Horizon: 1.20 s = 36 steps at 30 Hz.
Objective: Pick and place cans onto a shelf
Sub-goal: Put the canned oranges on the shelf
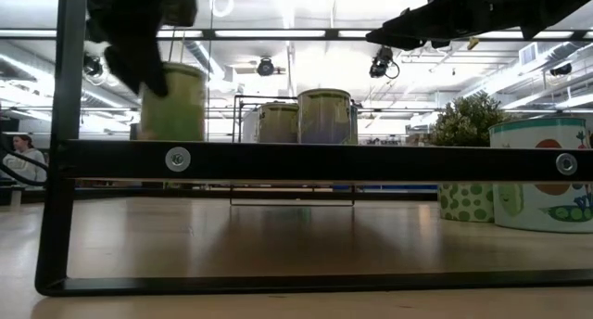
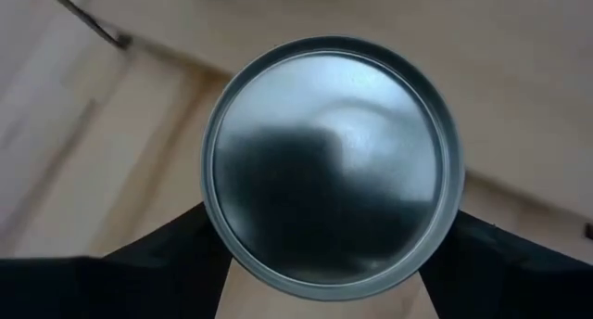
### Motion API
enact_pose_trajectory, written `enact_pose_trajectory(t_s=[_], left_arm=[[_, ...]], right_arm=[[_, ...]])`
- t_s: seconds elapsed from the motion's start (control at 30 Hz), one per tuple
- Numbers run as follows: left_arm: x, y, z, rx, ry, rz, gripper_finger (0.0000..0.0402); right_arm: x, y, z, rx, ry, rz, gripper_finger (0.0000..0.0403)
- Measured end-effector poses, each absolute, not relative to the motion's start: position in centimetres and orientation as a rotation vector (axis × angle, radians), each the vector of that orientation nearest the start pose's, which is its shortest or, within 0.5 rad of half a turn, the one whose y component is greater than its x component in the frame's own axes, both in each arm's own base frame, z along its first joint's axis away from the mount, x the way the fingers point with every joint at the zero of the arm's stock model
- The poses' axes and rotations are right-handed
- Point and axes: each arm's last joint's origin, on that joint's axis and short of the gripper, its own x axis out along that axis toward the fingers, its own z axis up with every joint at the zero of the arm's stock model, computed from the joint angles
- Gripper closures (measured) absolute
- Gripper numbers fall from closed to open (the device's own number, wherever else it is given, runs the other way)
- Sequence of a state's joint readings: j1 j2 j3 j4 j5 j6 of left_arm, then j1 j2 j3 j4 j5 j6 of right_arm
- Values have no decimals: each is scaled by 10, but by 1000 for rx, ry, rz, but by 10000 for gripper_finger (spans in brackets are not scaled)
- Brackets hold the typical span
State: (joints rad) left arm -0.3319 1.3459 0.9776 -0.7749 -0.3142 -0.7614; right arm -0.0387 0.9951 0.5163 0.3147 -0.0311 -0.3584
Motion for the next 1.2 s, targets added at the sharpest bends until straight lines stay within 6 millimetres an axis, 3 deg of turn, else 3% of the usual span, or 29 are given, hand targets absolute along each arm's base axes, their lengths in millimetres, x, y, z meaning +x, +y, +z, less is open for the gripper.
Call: enact_pose_trajectory(t_s=[0.3, 0.63, 1.2], left_arm=[[261, -54, 267, -280, 936, 331, 111], [306, -49, 234, -272, 933, 191, 111], [315, -36, 225, -173, 941, 167, 111]], right_arm=[[217, -7, 250, -350, 163, 22, 35], [217, -7, 249, -349, 164, 22, 35], [217, -7, 250, -351, 160, 25, 35]])
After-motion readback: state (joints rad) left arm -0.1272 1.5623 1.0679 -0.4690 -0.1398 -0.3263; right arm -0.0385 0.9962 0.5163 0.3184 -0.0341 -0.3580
